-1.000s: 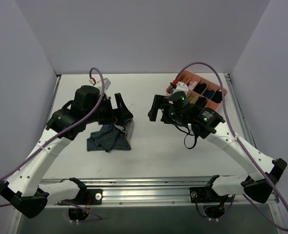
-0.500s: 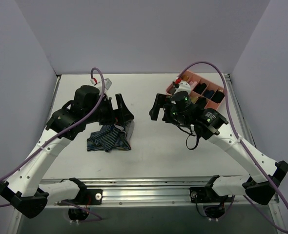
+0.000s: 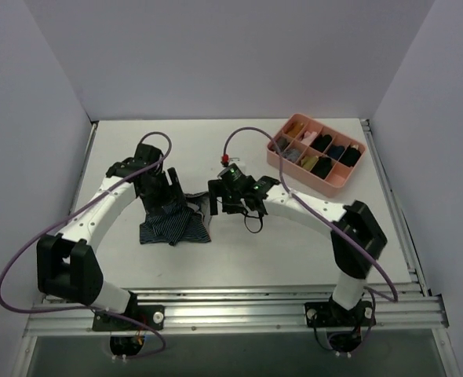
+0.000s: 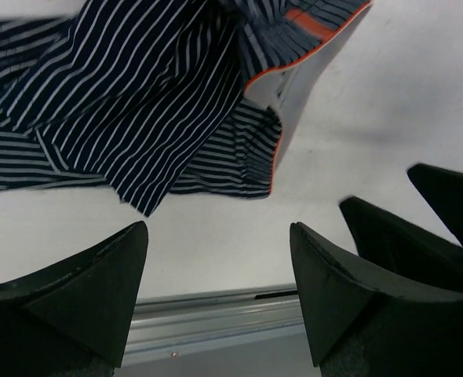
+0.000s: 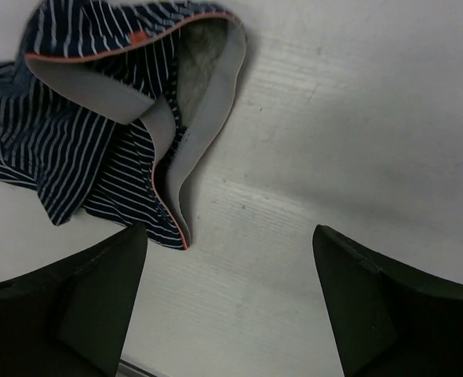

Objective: Roll the underwear
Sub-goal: Flatten the underwear

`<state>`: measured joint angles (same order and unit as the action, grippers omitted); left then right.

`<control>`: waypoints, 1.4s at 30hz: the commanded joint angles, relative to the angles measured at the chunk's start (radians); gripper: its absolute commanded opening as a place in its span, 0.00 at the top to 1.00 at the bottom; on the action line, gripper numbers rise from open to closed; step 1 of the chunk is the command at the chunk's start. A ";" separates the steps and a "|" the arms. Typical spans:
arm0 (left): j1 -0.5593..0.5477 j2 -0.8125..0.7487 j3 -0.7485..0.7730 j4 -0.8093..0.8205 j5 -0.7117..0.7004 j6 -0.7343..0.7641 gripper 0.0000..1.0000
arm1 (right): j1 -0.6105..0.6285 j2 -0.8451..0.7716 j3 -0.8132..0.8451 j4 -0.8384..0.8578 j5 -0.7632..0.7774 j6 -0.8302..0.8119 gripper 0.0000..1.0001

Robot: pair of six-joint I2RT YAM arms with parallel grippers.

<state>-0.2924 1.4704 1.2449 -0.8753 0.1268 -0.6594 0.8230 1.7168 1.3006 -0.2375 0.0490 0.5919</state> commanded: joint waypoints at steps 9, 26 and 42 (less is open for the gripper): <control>-0.004 -0.107 -0.226 0.076 0.000 -0.012 0.23 | 0.070 0.147 -0.090 0.272 -0.218 -0.017 0.35; -0.031 0.082 -0.335 0.297 0.028 0.029 0.30 | 0.085 0.199 -0.170 0.343 -0.206 -0.007 0.59; -0.033 -0.087 -0.144 0.104 0.017 0.037 0.94 | 0.080 0.106 -0.195 0.226 -0.095 -0.014 1.00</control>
<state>-0.3256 1.4700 0.9947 -0.7086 0.1390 -0.6403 0.8986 1.9079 1.1061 0.1299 -0.1474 0.5938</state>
